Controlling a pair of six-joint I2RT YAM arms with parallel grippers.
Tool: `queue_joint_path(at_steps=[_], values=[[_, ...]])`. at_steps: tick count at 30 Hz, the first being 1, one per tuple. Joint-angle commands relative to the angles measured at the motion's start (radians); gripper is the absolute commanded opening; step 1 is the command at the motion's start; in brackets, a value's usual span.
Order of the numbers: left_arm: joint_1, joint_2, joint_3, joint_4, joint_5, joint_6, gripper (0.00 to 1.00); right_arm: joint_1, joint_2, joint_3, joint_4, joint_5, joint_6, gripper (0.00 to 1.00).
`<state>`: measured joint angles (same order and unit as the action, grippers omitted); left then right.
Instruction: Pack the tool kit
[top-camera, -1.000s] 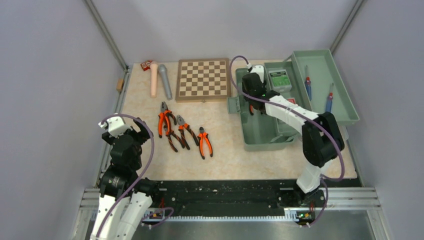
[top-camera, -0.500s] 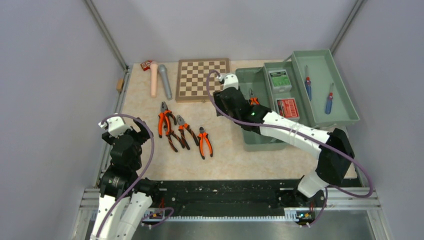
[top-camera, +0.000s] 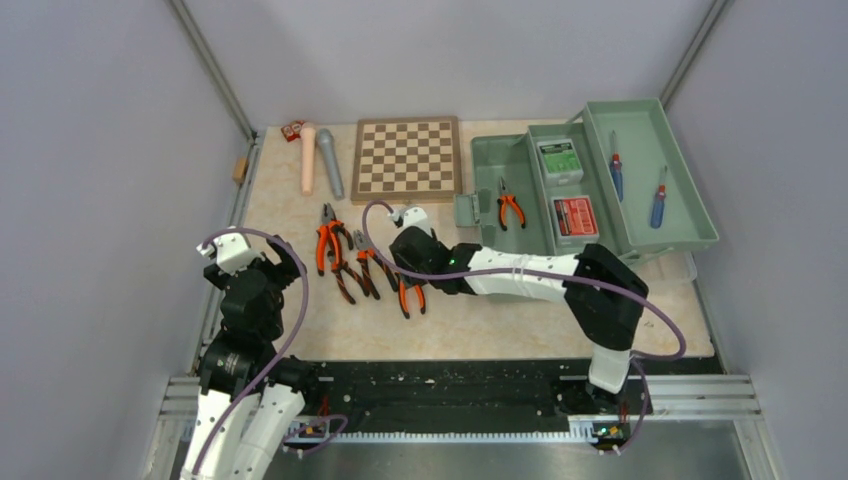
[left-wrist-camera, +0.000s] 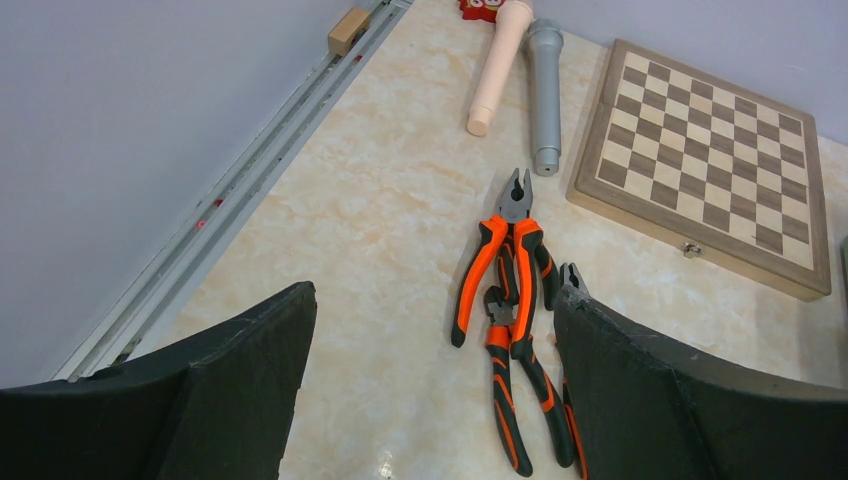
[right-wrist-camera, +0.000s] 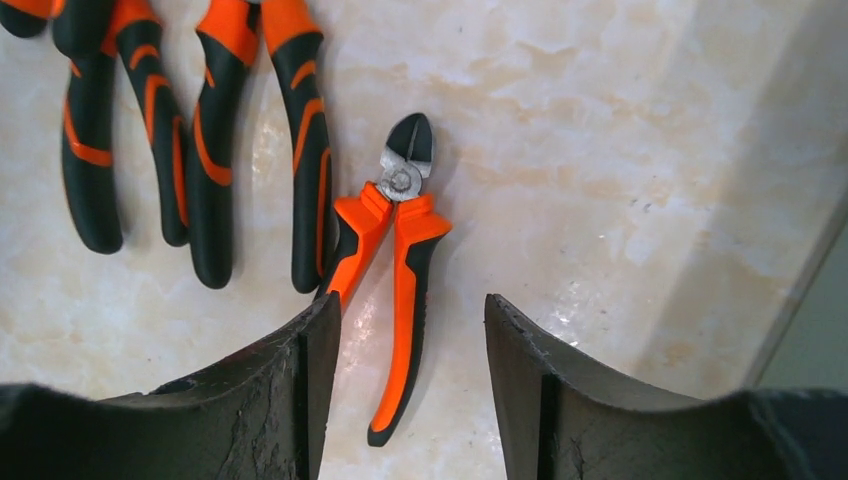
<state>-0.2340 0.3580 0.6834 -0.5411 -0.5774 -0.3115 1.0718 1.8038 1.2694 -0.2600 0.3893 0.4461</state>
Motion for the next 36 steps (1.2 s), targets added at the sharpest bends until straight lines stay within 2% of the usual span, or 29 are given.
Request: queue_joint_path(at_steps=[1,13,15,20,23,30,36], values=[[0.005,-0.004,-0.005,0.039,-0.011,0.01,0.93,0.01,0.05,0.003,0.024,-0.027,0.042,0.53],[0.005,-0.005,-0.005,0.039,-0.011,0.01,0.93,0.015,0.178,0.002,0.044,-0.048,0.05,0.42],[0.005,-0.005,-0.005,0.038,-0.012,0.012,0.93,0.016,0.179,0.001,0.042,-0.035,0.039,0.35],[0.005,-0.005,-0.005,0.039,-0.013,0.011,0.93,0.016,0.125,-0.014,0.04,-0.015,0.003,0.09],[0.005,-0.004,-0.004,0.039,-0.012,0.012,0.93,0.015,0.057,-0.031,0.06,-0.012,-0.035,0.0],[0.005,-0.001,-0.005,0.039,-0.011,0.011,0.92,0.015,-0.094,-0.027,0.053,0.006,-0.13,0.0],[0.005,0.0,-0.007,0.039,-0.012,0.011,0.92,-0.003,-0.216,-0.01,0.019,0.103,-0.228,0.0]])
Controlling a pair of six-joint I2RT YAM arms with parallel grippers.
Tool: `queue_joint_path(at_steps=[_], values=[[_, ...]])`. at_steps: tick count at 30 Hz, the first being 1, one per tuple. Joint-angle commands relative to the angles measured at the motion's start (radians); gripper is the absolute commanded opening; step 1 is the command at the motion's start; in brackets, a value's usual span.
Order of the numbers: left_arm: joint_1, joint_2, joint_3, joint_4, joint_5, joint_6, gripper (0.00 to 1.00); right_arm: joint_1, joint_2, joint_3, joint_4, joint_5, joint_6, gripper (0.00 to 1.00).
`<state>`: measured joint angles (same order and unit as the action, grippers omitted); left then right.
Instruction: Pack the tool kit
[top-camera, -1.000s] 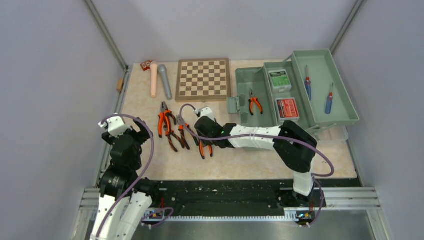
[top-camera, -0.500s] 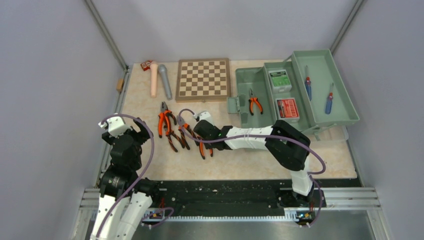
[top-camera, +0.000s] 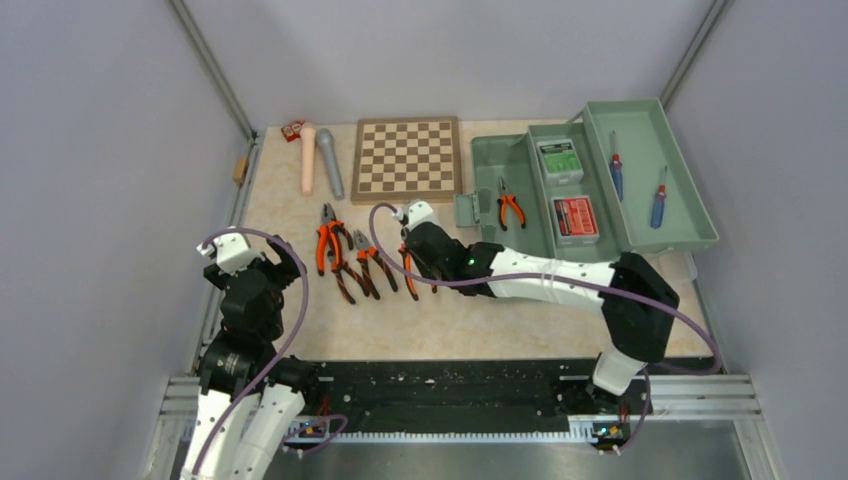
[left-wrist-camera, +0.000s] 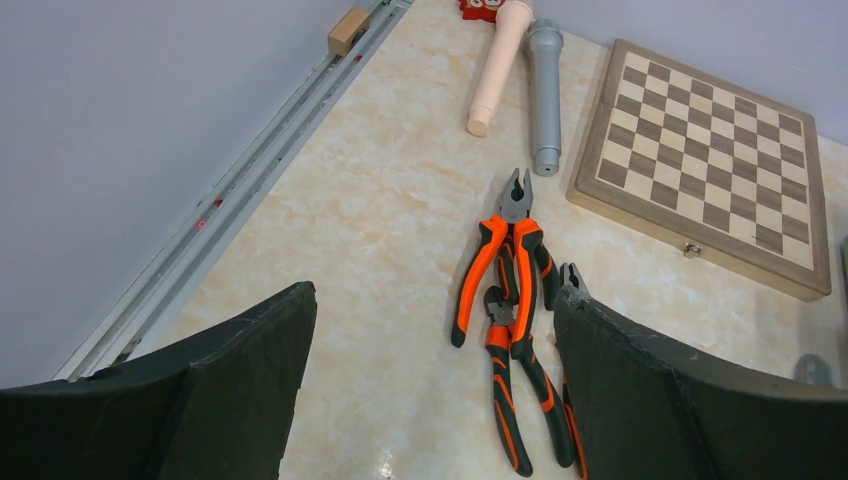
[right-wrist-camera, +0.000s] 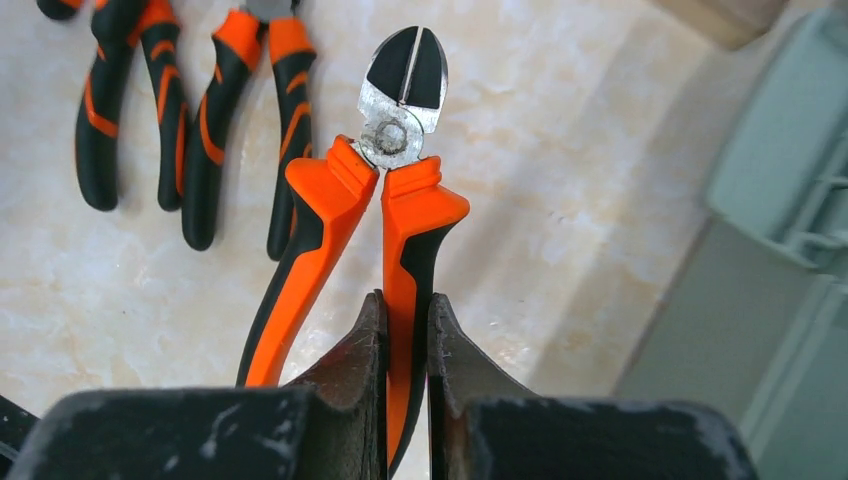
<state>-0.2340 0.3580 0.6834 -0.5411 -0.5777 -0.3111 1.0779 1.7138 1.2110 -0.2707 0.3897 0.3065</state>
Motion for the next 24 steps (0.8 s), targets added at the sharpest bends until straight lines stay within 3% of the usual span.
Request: queue_joint_path(at_steps=[1,14,24], values=[[0.005,0.001,-0.006,0.039,-0.011,0.01,0.92,-0.019,-0.145,0.05,0.02,0.118,-0.107,0.0],[0.005,0.011,-0.006,0.04,-0.009,0.012,0.92,-0.255,-0.415,-0.073,-0.081,0.299,-0.218,0.0],[0.005,0.026,-0.005,0.042,-0.008,0.012,0.92,-0.361,-0.441,-0.206,-0.11,0.321,-0.181,0.0]])
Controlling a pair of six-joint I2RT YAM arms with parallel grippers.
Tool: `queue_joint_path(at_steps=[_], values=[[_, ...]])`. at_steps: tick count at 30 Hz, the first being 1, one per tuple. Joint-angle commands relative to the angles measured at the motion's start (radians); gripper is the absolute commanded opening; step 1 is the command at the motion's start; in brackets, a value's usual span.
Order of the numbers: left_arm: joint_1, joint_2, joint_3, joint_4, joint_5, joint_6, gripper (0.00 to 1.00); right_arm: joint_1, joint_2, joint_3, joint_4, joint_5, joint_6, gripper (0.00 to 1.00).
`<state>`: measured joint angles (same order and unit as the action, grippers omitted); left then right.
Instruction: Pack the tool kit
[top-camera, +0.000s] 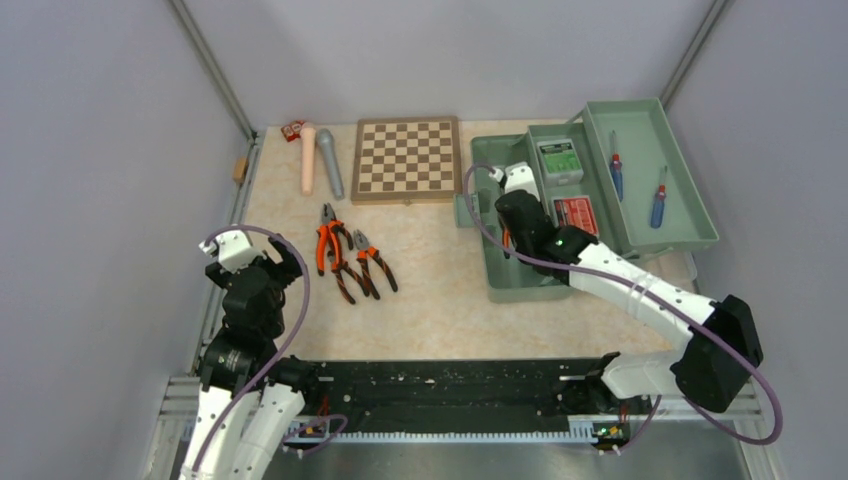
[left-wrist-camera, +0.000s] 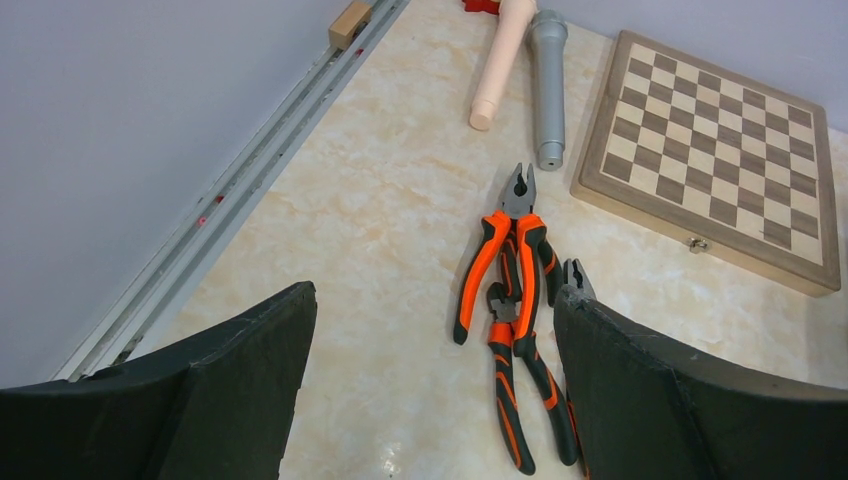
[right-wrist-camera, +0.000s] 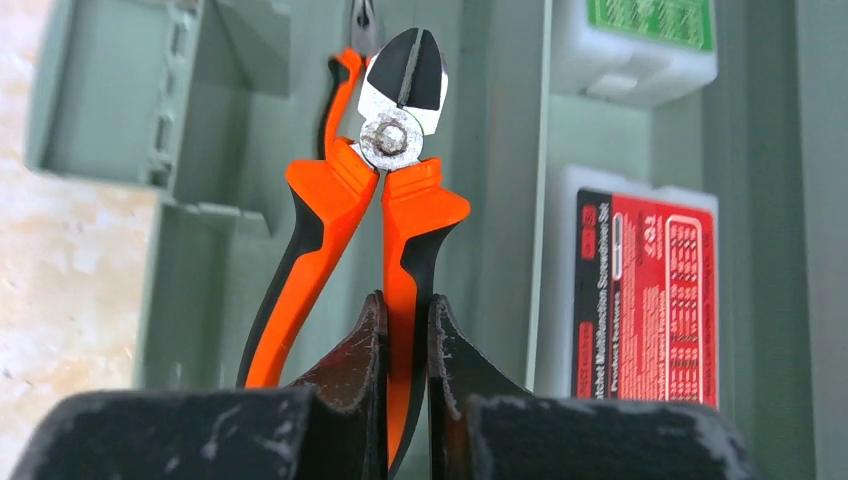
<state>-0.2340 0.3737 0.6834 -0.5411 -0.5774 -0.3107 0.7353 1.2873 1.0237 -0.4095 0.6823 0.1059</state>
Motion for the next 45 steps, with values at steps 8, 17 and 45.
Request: queue_joint_path(at_steps=[8,17,45], values=[[0.005,0.017,-0.005,0.042,-0.008,0.013,0.92,-0.05,0.049,-0.075,0.026,-0.048,0.089,0.0],[0.005,0.013,-0.005,0.04,-0.009,0.013,0.92,-0.057,0.133,-0.137,0.132,-0.195,0.121,0.0],[0.007,0.009,-0.004,0.04,-0.015,0.013,0.92,0.049,-0.017,0.048,0.112,-0.232,0.041,0.59]])
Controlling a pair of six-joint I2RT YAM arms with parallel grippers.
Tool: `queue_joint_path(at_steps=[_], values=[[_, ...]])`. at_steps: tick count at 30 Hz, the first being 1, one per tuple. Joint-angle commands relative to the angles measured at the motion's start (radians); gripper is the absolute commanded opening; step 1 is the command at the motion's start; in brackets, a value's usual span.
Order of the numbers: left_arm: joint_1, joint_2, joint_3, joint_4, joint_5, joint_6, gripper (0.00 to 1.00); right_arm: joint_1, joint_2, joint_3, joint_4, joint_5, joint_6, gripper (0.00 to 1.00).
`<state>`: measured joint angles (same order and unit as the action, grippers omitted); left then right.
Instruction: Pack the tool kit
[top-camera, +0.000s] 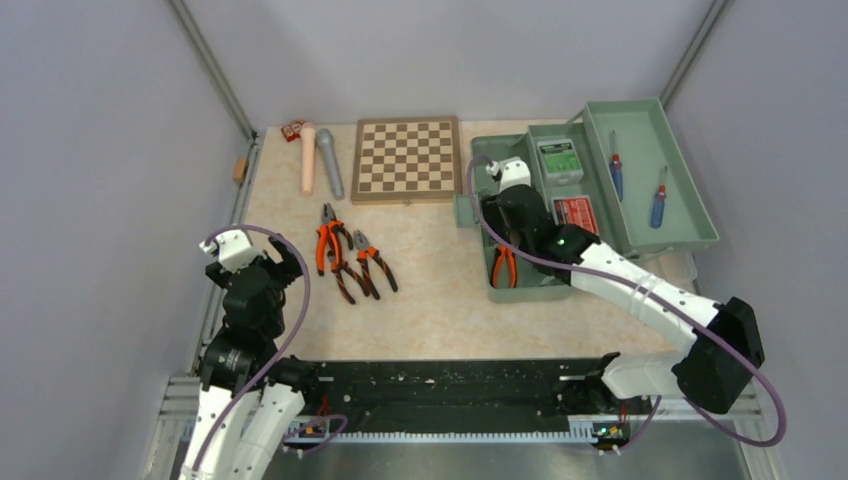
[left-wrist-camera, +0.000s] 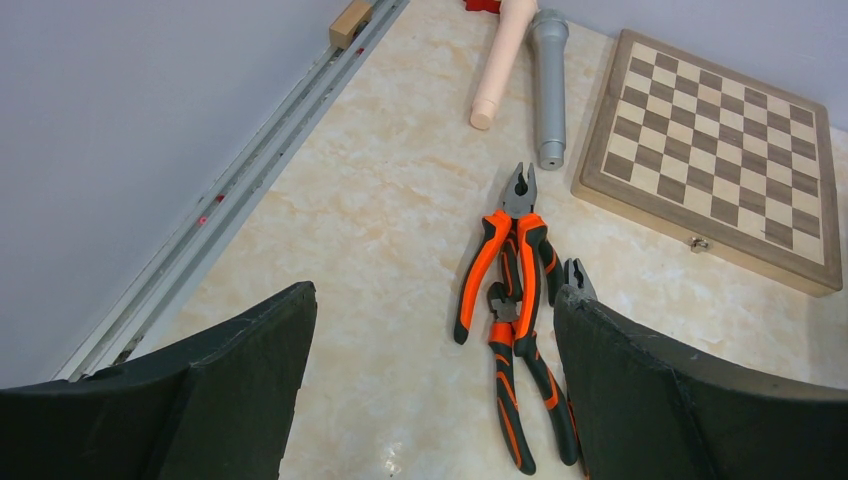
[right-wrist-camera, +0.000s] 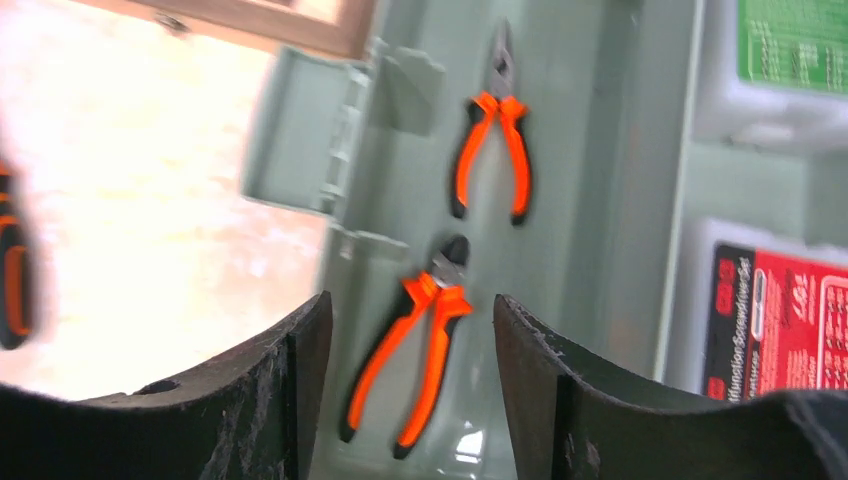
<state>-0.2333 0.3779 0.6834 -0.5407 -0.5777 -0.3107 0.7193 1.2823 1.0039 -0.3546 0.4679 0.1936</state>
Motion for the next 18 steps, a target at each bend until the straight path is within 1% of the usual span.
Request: queue_joint_path(at_steps=[1,4,7,14,18], values=[[0.006,0.004,-0.005,0.04,-0.014,0.012,0.92,0.083,-0.002,0.076,0.078,-0.033,-0.053,0.6],[0.006,0.003,-0.005,0.04,-0.013,0.012,0.92,0.128,0.055,0.096,0.147,-0.087,-0.056,0.6],[0.006,0.003,-0.004,0.039,-0.014,0.012,0.92,0.162,0.145,0.123,0.208,-0.13,-0.045,0.6],[0.006,-0.001,-0.004,0.04,-0.008,0.01,0.92,0.247,0.433,0.259,0.284,-0.201,0.003,0.59],[0.006,-0.006,-0.004,0.04,-0.008,0.009,0.92,0.298,0.585,0.332,0.32,-0.212,0.03,0.58]])
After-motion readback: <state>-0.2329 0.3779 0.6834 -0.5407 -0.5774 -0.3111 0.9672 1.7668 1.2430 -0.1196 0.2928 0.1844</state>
